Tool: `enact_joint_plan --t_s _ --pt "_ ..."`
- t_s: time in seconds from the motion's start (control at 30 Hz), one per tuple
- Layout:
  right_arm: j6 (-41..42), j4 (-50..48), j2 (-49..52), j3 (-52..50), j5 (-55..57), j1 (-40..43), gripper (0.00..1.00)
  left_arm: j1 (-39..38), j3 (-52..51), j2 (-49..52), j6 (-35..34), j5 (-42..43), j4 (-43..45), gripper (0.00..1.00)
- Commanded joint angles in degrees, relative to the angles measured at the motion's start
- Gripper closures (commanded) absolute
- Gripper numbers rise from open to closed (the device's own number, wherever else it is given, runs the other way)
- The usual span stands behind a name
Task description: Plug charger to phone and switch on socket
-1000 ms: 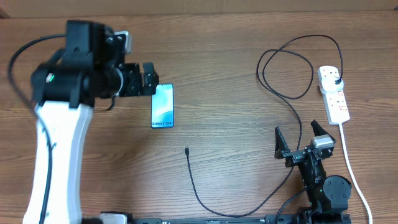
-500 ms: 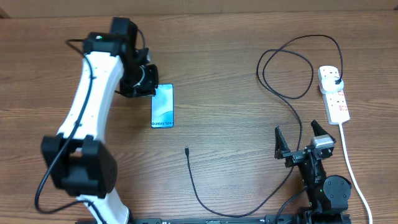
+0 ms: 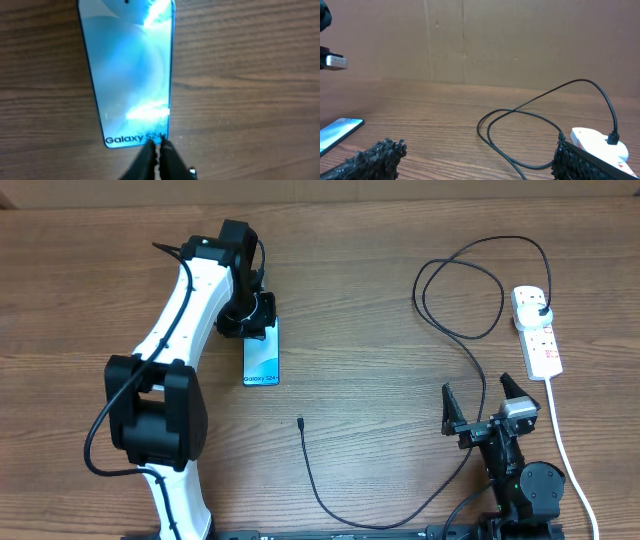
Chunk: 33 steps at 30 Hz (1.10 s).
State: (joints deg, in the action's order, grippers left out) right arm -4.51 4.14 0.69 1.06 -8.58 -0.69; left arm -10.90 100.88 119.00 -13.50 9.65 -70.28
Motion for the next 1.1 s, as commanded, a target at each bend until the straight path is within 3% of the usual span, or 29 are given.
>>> enact_joint_plan --t_s 0.0,0.1,0.2,0.67,0.73,1.07 --pt "-0.1 -0.2 -0.6 -0.6 0.1 0.4 0.0 -0.1 1.2 1.7 -1.0 -2.6 0.7 0.7" --pt "-0.1 -0.2 -0.6 -0.6 0.1 0.4 0.0 -0.1 1.2 2.7 -0.9 -2.8 1.3 0.39" --pt "-0.1 -0.2 -0.6 -0.6 0.1 0.4 0.0 -0.1 1.2 3.8 -0.9 -3.4 1.9 0.28" --pt "-0.1 -0.2 -0.6 -0.6 0.1 0.4 0.0 -0.1 1.1 9.7 -0.7 -7.3 4.1 0.18" --pt "-0.1 -0.2 -0.6 -0.6 0.1 0.4 0.0 -0.1 1.1 10.0 -0.7 -7.3 4.2 0.0" --pt "-0.1 -0.2 -0.6 -0.6 0.1 0.4 0.0 -0.5 1.1 10.1 -0.7 -7.2 4.6 0.0"
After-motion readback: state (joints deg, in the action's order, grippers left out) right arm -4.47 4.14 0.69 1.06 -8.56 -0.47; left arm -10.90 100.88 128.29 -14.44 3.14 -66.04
